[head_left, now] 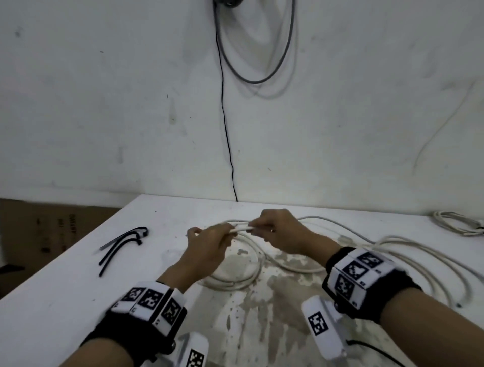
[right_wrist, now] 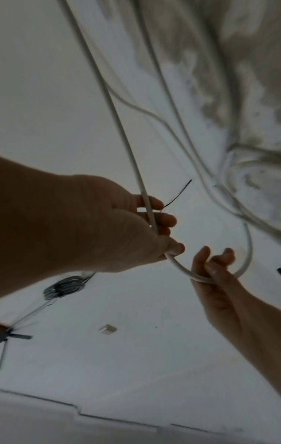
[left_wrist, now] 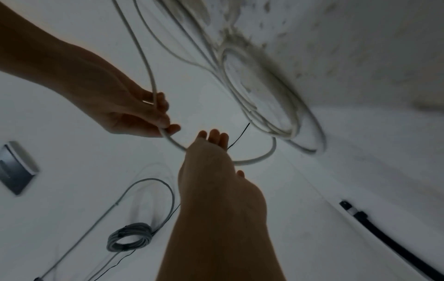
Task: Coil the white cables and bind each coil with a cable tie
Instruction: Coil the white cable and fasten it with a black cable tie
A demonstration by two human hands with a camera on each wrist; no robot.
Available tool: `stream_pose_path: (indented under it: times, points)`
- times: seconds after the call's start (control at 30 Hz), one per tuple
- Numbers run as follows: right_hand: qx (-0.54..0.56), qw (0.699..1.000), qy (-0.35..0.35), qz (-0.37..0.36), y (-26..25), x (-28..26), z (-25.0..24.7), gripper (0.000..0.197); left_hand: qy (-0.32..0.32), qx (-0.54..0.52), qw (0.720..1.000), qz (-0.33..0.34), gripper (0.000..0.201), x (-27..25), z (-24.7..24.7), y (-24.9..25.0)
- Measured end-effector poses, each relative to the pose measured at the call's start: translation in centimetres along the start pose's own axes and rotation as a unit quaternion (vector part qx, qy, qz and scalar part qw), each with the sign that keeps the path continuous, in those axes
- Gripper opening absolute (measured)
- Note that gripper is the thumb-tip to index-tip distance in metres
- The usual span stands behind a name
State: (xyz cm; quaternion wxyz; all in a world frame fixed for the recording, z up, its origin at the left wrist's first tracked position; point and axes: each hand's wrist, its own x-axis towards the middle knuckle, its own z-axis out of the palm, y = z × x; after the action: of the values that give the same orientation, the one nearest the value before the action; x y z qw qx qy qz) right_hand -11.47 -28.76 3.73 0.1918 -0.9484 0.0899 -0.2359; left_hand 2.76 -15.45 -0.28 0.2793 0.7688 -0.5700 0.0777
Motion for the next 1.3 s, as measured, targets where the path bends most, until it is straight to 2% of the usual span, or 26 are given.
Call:
stream_pose_path:
  times: [0.13, 0.23, 0.3, 0.4, 0.5, 0.53, 0.57, 0.63, 0.7, 0.77, 0.8, 0.83, 0.87, 0.9, 0.93, 0.97, 1.03, 1.1, 1.17, 1.23, 1.3]
  points:
    - [0.050, 0.990, 0.132, 0.024, -0.5, 1.0, -5.5, 0.015, 0.108, -0.126, 0.986, -0.014, 0.017, 2.6, -1.9, 0.0]
    - [0.215, 0.941, 0.252, 0.066, -1.1, 1.4, -9.5, 0.012, 0.138, -0.216, 0.965, -0.045, 0.018, 3.8, -3.3, 0.3]
    - [0.281, 0.917, 0.272, 0.076, -1.2, 1.3, -11.5, 0.015, 0.118, -0.248, 0.960, -0.051, 0.022, 4.3, -3.9, 0.7]
    - [0.331, 0.892, 0.296, 0.083, -1.0, 1.2, -13.0, 0.017, 0.054, -0.297, 0.953, -0.037, 0.023, 4.9, -4.4, 1.8]
    - [0.393, 0.846, 0.346, 0.099, -0.6, 1.3, -13.8, 0.016, -0.006, -0.327, 0.945, -0.020, 0.018, 5.3, -4.8, 3.4]
    - [0.409, 0.835, 0.352, 0.106, -0.4, 1.3, -13.9, 0.016, -0.028, -0.355, 0.934, -0.025, 0.019, 5.4, -4.8, 4.0]
    - [0.417, 0.831, 0.351, 0.113, -0.4, 1.2, -13.8, 0.017, -0.048, -0.401, 0.914, -0.037, 0.022, 5.4, -4.9, 4.8]
    - [0.404, 0.841, 0.337, 0.124, -0.2, 1.1, -13.1, 0.017, -0.052, -0.518, 0.851, -0.071, 0.028, 5.6, -5.2, 6.6]
    - [0.365, 0.867, 0.308, 0.143, -0.3, 1.0, -12.2, 0.017, -0.025, -0.641, 0.761, -0.096, 0.031, 5.9, -5.7, 8.3]
    - [0.322, 0.895, 0.259, 0.168, -0.4, 0.6, -11.2, 0.017, 0.003, -0.746, 0.660, -0.091, 0.032, 6.3, -6.5, 9.8]
    - [0.296, 0.910, 0.229, 0.179, -0.5, 0.4, -10.7, 0.018, 0.018, -0.781, 0.619, -0.081, 0.031, 6.5, -6.9, 10.4]
    - [0.264, 0.926, 0.197, 0.186, -0.5, 0.1, -10.2, 0.022, 0.031, -0.807, 0.586, -0.066, 0.029, 6.6, -7.4, 11.0]
    - [0.232, 0.940, 0.163, 0.188, -0.7, -0.2, -9.7, 0.024, 0.041, -0.822, 0.566, -0.048, 0.026, 6.6, -7.9, 11.5]
    - [0.203, 0.954, 0.123, 0.185, -1.0, -0.4, -9.3, 0.026, 0.046, -0.827, 0.559, -0.027, 0.024, 6.7, -8.4, 11.9]
    - [0.183, 0.964, 0.078, 0.178, -1.4, -0.7, -9.0, 0.025, 0.048, -0.819, 0.571, -0.010, 0.022, 6.6, -8.8, 12.2]
    - [0.169, 0.970, 0.033, 0.169, -1.8, -0.9, -8.7, 0.022, 0.054, -0.800, 0.598, 0.001, 0.020, 6.6, -9.1, 12.5]
    - [0.138, 0.979, -0.044, 0.143, -2.8, -1.2, -8.5, 0.019, 0.077, -0.732, 0.677, 0.010, 0.021, 6.7, -9.1, 12.9]
    - [0.094, 0.985, -0.097, 0.109, -3.7, -1.3, -8.5, 0.024, 0.099, -0.649, 0.754, 0.031, 0.034, 6.7, -8.4, 12.8]
    - [0.059, 0.987, -0.124, 0.085, -4.5, -1.2, -8.7, 0.027, 0.096, -0.535, 0.838, 0.053, 0.043, 6.5, -7.3, 12.5]
    - [0.020, 0.990, -0.121, 0.072, -5.1, -1.3, -9.1, 0.020, 0.069, -0.397, 0.914, 0.049, 0.044, 6.2, -6.6, 12.3]
    - [-0.010, 0.993, -0.106, 0.058, -5.5, -1.4, -9.5, 0.014, 0.021, -0.297, 0.954, 0.017, 0.044, 6.0, -6.5, 12.1]
